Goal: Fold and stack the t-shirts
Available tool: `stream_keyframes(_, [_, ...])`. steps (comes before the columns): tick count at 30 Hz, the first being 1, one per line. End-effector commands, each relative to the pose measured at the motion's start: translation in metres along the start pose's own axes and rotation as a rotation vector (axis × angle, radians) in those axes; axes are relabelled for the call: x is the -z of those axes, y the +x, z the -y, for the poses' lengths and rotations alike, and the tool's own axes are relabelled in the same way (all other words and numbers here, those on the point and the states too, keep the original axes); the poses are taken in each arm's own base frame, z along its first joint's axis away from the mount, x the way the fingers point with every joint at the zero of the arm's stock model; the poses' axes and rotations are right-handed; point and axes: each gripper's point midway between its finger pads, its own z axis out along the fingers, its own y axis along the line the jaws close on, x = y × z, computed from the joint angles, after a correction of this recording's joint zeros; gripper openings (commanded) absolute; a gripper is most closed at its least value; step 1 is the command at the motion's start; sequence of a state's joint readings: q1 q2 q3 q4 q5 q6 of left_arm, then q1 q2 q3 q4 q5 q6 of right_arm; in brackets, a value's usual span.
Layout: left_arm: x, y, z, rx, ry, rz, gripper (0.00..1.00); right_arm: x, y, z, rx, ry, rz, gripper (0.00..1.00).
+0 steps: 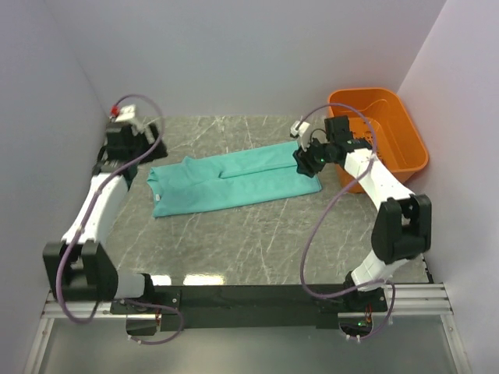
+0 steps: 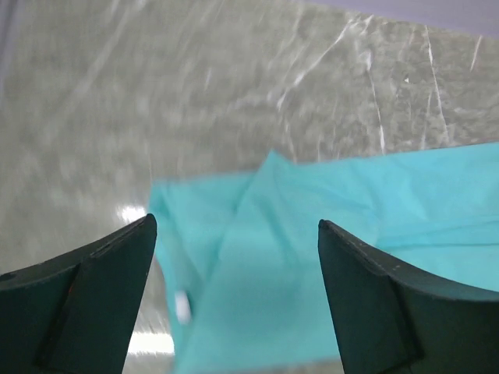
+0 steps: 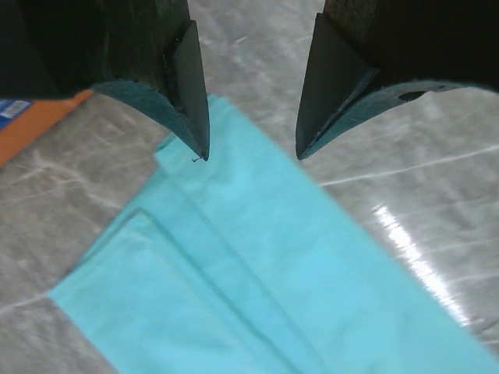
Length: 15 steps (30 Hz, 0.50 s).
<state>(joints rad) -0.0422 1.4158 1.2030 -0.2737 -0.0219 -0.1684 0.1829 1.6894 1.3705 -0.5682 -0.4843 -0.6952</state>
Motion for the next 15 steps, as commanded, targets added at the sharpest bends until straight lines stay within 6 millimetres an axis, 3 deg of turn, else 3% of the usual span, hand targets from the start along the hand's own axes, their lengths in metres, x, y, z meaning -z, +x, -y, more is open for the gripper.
stream_keyframes(1, [0.038,0.053,0.006,0.47,0.063,-0.127,0.91,0.011,-0.002,-0.039,0.03,-0.104,0.07,0.55])
stream_keyframes(2, [0.041,0.085,0.005,0.522,0.051,-0.171,0.91,0.01,0.012,-0.048,0.028,-0.112,0.049,0.56])
stream_keyframes(4, [0.059,0.094,0.004,0.652,0.025,-0.14,0.91,0.007,0.031,-0.054,0.029,-0.103,0.019,0.55])
stream_keyframes(6, [0.069,0.13,-0.006,0.79,-0.084,-0.194,0.91,0.011,0.032,-0.059,0.04,-0.095,0.035,0.55])
stream_keyframes(7, [0.077,0.132,-0.01,0.824,-0.107,-0.163,0.9,0.011,0.037,-0.064,0.031,-0.106,0.033,0.55])
stream_keyframes(8, [0.08,0.15,-0.013,0.867,-0.144,-0.185,0.89,0.015,0.034,-0.065,0.031,-0.099,0.048,0.55])
stream_keyframes(10, [0.09,0.162,-0.016,0.982,-0.197,-0.191,0.86,0.017,0.03,-0.068,0.016,-0.101,0.075,0.55])
stream_keyframes(15, [0.089,0.195,-0.03,1.136,-0.337,-0.202,0.81,0.017,0.029,-0.072,-0.004,-0.123,0.074,0.55])
